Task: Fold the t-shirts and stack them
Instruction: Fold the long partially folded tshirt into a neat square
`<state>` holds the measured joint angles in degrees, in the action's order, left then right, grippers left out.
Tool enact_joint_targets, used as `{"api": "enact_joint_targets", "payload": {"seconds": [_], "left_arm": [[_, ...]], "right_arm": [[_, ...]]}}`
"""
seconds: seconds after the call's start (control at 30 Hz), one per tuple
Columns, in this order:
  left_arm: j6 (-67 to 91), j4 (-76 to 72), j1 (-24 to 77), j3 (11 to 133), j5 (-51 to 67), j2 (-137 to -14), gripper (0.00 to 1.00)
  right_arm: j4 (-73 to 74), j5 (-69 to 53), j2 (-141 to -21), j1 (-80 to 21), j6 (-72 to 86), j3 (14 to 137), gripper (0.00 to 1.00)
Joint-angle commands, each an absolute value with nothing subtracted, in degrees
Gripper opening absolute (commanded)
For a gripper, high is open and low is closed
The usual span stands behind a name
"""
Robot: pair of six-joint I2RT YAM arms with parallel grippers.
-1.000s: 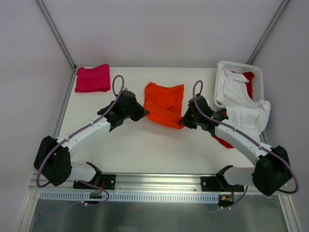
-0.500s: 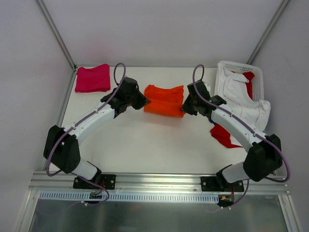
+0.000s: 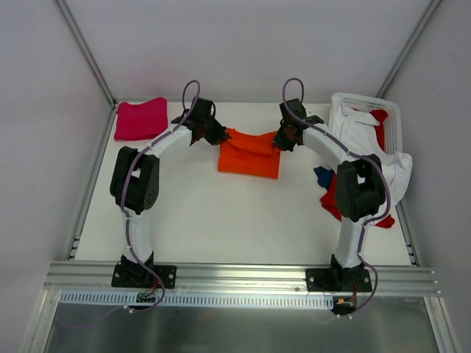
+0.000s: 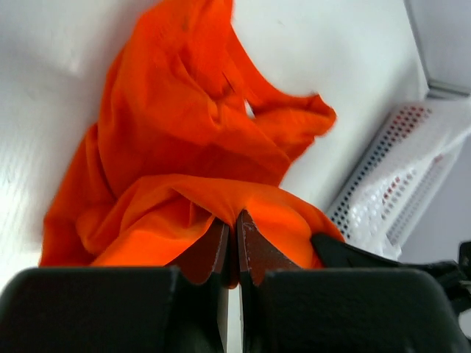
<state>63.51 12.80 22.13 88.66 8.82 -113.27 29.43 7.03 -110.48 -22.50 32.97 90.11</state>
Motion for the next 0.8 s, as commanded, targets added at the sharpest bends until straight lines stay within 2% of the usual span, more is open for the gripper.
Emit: {"api": "enact_joint_targets", "payload": {"seconds": [0.0, 0.3, 0.33, 0.4, 0.43, 0.47, 0.57, 0.63, 0.7, 0.77], "left_arm": [[61.9, 12.7, 20.3, 96.3, 12.0, -119.3, 0.0], [59.9, 12.7, 17.1, 111.8, 14.3, -133.9, 0.0], [60.1, 12.8, 16.6, 112.5, 14.2, -134.8, 0.0], [60.0, 12.8, 16.3, 114.4, 14.2, -136.7, 0.0], [60.1, 12.7, 15.8, 114.9, 14.2, -137.1, 0.0], [60.1, 12.8, 15.6, 115.1, 14.2, -137.7, 0.0], [59.5, 12.7, 14.7, 115.5, 13.6, -138.2, 0.06], [59.2, 12.7, 14.2, 115.2, 12.9, -138.3, 0.13], [59.1, 12.6, 13.7, 115.3, 12.7, -138.6, 0.39], [58.3, 12.1, 13.4, 115.8, 12.5, -139.0, 0.71]], "right_arm": [[31.1, 6.2, -115.4, -20.0, 32.3, 96.4, 0.0], [30.9, 1.5, -128.4, -15.8, 33.2, 111.6, 0.01], [30.4, 1.1, -130.5, -15.6, 33.5, 113.7, 0.06], [29.3, 0.0, -132.1, -15.0, 34.1, 114.7, 0.38], [28.3, -1.7, -133.0, -14.9, 34.4, 114.6, 0.87], [26.6, -2.1, -133.2, -14.9, 34.5, 114.0, 0.99], [22.8, -2.5, -132.5, -14.7, 34.5, 111.6, 1.0], [19.4, -1.1, -130.6, -14.6, 35.1, 106.6, 0.99], [15.7, 3.9, -125.0, -14.5, 35.8, 97.3, 0.99], [8.3, 9.5, -119.7, -14.5, 36.4, 89.3, 0.99]]}}
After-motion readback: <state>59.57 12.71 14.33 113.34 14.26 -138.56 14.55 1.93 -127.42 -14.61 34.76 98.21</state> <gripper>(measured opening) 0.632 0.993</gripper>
